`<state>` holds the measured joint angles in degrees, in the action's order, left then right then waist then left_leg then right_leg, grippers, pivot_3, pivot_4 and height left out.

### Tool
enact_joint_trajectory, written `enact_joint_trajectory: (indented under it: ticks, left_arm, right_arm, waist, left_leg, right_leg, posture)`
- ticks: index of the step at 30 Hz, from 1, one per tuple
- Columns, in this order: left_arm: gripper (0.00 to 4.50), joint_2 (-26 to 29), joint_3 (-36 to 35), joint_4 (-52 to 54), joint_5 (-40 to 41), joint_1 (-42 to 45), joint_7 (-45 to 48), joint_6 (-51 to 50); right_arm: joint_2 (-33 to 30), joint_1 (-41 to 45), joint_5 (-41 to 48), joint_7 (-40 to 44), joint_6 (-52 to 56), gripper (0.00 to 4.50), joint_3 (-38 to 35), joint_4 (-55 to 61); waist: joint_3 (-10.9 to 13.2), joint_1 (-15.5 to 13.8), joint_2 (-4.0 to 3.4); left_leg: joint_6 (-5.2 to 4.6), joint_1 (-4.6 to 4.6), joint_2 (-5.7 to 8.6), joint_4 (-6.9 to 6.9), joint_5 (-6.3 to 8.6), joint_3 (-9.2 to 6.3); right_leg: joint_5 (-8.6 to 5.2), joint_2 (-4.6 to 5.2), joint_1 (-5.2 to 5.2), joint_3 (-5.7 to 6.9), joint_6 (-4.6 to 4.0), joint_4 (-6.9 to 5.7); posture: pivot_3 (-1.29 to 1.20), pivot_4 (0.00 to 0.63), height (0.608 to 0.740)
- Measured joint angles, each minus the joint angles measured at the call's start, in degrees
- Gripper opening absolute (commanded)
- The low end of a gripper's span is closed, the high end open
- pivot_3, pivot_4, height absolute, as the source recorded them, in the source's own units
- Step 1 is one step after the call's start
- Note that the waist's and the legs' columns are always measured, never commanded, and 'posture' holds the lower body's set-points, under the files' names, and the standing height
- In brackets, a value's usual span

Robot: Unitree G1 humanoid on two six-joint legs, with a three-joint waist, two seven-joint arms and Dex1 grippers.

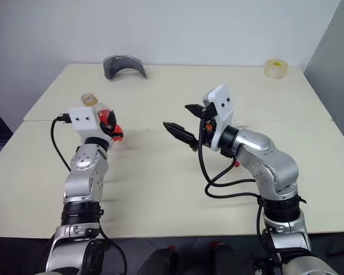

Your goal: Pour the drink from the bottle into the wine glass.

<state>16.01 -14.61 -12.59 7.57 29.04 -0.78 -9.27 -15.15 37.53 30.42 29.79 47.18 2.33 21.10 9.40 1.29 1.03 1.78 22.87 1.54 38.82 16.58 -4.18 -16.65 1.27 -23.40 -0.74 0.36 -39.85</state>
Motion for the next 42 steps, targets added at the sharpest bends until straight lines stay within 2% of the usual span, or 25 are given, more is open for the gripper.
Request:
enact_joint_trajectory:
  ticks: [14,31,40,41,42]
  left_arm:
    - [1.26,-1.7,-0.5,-6.4,1.7,-0.8,5.3,4.8]
    - [1.26,-1.9,2.0,-9.3,1.4,1.2,10.4,6.4]
    - [4.26,-1.9,2.0,-10.2,1.4,1.6,10.9,7.7]
    - [4.48,-1.9,2.0,-10.2,1.4,1.6,11.0,7.7]
    - [4.48,-1.9,2.0,-10.2,1.4,1.6,11.0,7.7]
  right_arm:
    - [-0.6,-0.3,1.4,-0.1,0.8,4.5,0.0,0.5]
    - [-7.0,-5.3,2.7,6.3,0.1,4.5,2.5,3.0]
    - [-6.8,-5.1,1.6,6.2,-1.9,4.5,3.0,2.1]
    - [-6.8,-4.9,1.6,6.2,-2.0,4.5,3.0,2.0]
    - [-6.8,-4.9,1.6,6.2,-2.0,4.5,3.0,2.0]
  waist:
    - [0.0,0.2,0.01]
    - [0.0,0.2,0.02]
    - [0.0,0.2,0.03]
    - [0.0,0.2,0.03]
    - [0.0,0.2,0.03]
  left_leg:
    - [-0.01,0.0,0.01,-0.01,0.0,-0.02]
    - [-0.18,-0.02,0.0,-0.01,0.1,-0.03]
    - [-0.15,-0.02,0.0,0.0,0.08,-0.03]
    - [-0.15,-0.02,0.0,0.0,0.08,-0.03]
    - [-0.15,-0.02,0.0,0.0,0.08,-0.03]
  right_leg:
    - [0.0,0.01,-0.01,0.03,0.0,-0.04]
    - [0.0,-0.01,0.01,0.05,0.0,-0.04]
    - [0.0,-0.01,0.01,0.03,0.0,-0.04]
    - [0.0,-0.01,0.01,0.04,0.0,-0.04]
    - [0.0,-0.01,0.01,0.04,0.0,-0.04]
  posture:
    - [0.0,0.15,0.74]
    - [0.0,0.15,0.74]
    - [0.0,0.15,0.74]
    - [0.0,0.15,0.74]
    - [0.0,0.15,0.74]
